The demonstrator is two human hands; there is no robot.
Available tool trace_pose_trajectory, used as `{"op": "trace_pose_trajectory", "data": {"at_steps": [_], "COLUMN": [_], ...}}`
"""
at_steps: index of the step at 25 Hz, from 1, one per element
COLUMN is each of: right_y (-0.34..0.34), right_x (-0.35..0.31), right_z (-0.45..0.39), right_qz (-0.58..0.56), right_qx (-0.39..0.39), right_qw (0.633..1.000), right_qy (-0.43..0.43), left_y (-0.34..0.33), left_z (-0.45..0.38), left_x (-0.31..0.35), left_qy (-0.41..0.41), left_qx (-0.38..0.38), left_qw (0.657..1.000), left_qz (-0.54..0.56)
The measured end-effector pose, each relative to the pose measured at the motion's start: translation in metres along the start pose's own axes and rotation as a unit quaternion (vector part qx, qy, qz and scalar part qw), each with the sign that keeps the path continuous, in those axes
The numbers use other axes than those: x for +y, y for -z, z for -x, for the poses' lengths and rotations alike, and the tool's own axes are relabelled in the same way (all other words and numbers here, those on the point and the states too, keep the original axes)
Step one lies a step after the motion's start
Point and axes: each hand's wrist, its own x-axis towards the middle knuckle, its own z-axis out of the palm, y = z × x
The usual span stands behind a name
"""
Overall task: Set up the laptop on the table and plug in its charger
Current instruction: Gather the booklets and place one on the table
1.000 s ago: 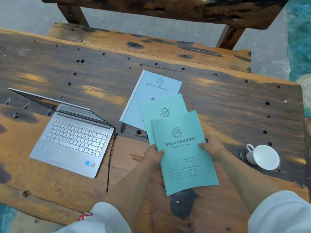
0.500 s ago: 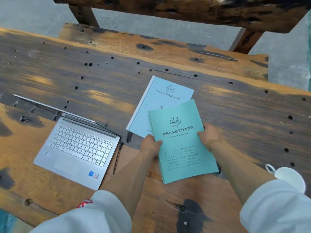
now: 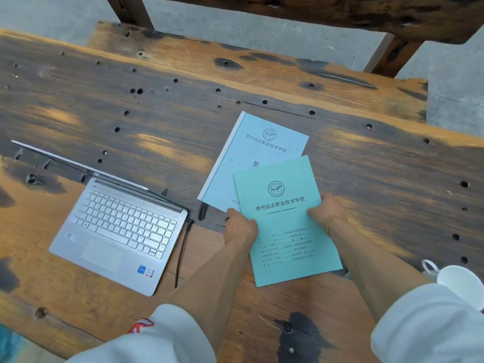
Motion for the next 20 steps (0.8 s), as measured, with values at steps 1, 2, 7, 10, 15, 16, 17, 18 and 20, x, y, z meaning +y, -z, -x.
{"op": "trace_pose_trajectory", "data": {"at_steps": [1, 2, 7, 10, 15, 16, 17, 18, 20], "right_y": [0.004, 0.007, 0.011, 0.006, -0.008, -0.012, -0.015, -0.019, -0.025], "right_x": [0.0, -0.001, -0.005, -0.016, -0.051, -0.058, -0.065, -0.071, -0.08], "right_z": [0.0, 0.0, 0.009, 0.016, 0.015, 0.012, 0.009, 0.004, -0.005], "right_qz": [-0.013, -0.031, -0.09, -0.133, -0.226, -0.238, -0.25, -0.256, -0.26], "right_qx": [-0.014, -0.029, -0.088, -0.089, -0.058, -0.05, -0.039, -0.027, -0.009], "right_qw": [1.0, 0.999, 0.992, 0.987, 0.972, 0.97, 0.968, 0.966, 0.965], "right_qy": [-0.009, -0.017, -0.02, -0.014, -0.012, -0.009, -0.008, -0.01, -0.018], "left_y": [0.0, 0.002, 0.016, 0.035, 0.073, 0.079, 0.083, 0.086, 0.089], "left_z": [0.0, -0.001, -0.007, -0.015, -0.053, -0.061, -0.068, -0.076, -0.091], "left_x": [0.0, 0.0, 0.006, 0.019, 0.059, 0.068, 0.076, 0.083, 0.092], "left_qy": [0.02, 0.032, 0.006, -0.016, -0.068, -0.077, -0.084, -0.088, -0.098], "left_qx": [-0.01, -0.021, -0.037, -0.009, 0.033, 0.039, 0.045, 0.05, 0.056], "left_qw": [0.999, 0.997, 0.992, 0.993, 0.994, 0.994, 0.993, 0.993, 0.993], "left_qz": [0.042, 0.073, 0.117, 0.118, 0.081, 0.073, 0.064, 0.052, 0.017]}}
